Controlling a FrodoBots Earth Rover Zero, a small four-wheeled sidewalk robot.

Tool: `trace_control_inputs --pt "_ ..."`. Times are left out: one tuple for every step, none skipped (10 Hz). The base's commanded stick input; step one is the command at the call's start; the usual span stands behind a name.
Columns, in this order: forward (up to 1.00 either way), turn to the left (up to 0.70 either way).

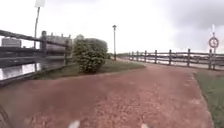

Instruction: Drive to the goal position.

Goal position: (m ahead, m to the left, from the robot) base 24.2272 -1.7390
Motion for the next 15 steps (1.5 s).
trace_control_inputs --pt "0.7 -0.27" --pt "0.7 -0.27" --pt "0.7 -0.27" --pt "0.7 -0.27" --pt "0.7 -0.27" --pt "0.7 -0.27" --pt "0.7 -0.27" --pt "0.7 -0.27" --pt "0.7 -0.27" --pt "0.7 -0.27" --pt "0.7 -0.27" --pt "0.7 -0.27" --pt "0.7 -0.27" --pt "0.7 -0.19" --pt "0.7 -0.04"
